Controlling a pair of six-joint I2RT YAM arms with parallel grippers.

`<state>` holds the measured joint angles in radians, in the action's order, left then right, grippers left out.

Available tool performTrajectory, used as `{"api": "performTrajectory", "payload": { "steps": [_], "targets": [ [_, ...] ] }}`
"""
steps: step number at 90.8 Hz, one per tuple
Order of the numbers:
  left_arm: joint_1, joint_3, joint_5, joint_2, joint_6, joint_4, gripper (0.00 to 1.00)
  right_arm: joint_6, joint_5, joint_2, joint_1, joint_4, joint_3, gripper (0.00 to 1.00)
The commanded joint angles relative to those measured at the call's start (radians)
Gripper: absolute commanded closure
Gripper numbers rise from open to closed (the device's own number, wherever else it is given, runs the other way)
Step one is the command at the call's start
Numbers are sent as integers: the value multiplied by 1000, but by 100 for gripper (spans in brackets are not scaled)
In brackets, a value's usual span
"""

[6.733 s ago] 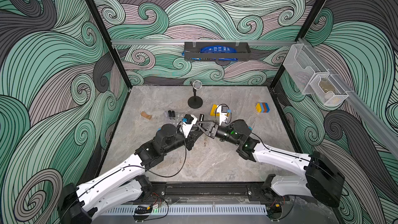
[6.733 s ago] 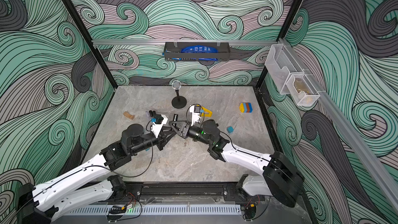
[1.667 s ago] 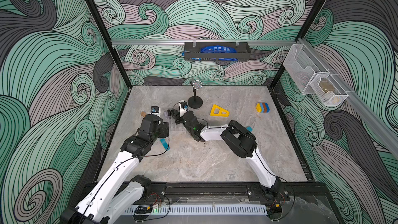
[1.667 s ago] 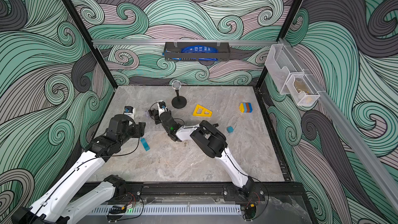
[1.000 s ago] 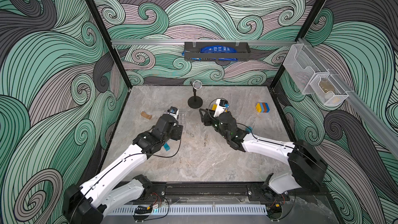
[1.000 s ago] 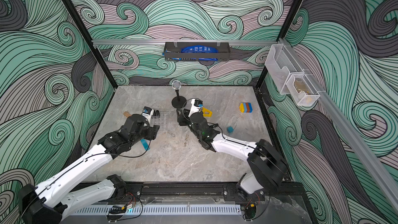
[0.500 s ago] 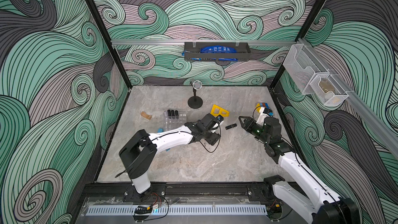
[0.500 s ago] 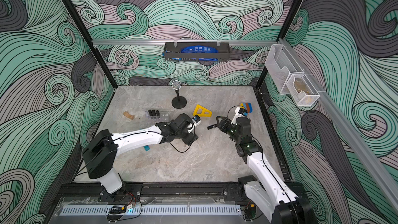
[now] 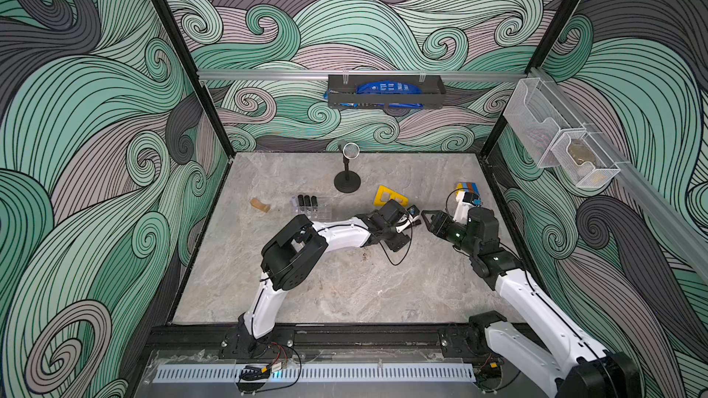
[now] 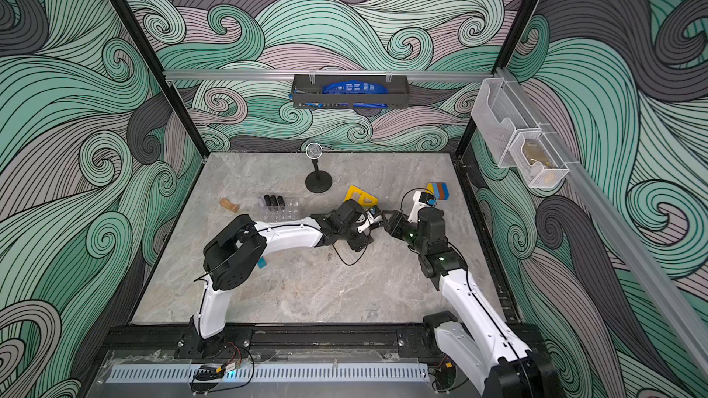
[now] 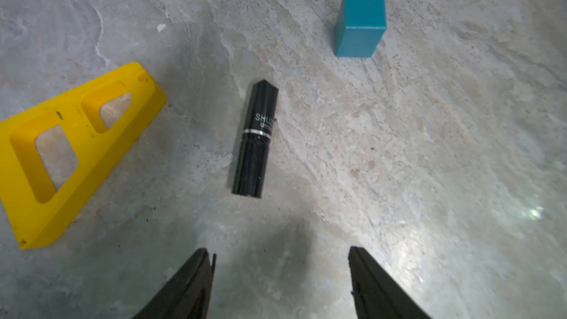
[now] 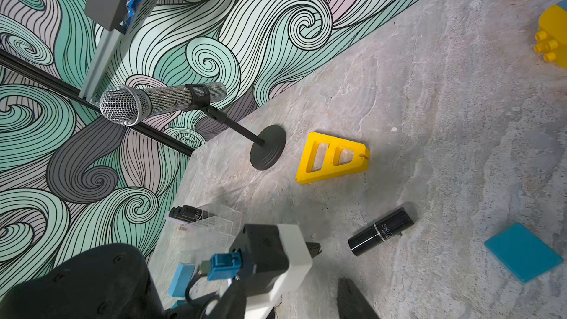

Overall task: Arrange the lipsticks in the organizer
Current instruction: Pick up the lipstick at the center of the board.

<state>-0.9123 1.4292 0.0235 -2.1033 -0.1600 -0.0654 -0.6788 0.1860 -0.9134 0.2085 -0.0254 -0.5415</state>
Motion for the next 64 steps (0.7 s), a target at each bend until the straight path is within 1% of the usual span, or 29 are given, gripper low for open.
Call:
{"api": "performTrajectory", "payload": {
  "steps": [1,27,47,56,64],
  "targets": [
    [-3,86,-55,-50,-36,23,29,15,-7,-7,6,-4,-25,47],
    [0,197,-63,-152,-62,-26,32,6,-2,-15,4,6,-16,47],
    [4,269,-41,-207,-73,-58,35,1,1,-20,5,15,-8,47],
    [6,279,-33,-223,-78,-64,39,1,-1,-20,5,16,-7,47],
    [9,280,-26,-232,-82,-67,45,-3,-2,-22,6,18,-2,47]
  ]
}}
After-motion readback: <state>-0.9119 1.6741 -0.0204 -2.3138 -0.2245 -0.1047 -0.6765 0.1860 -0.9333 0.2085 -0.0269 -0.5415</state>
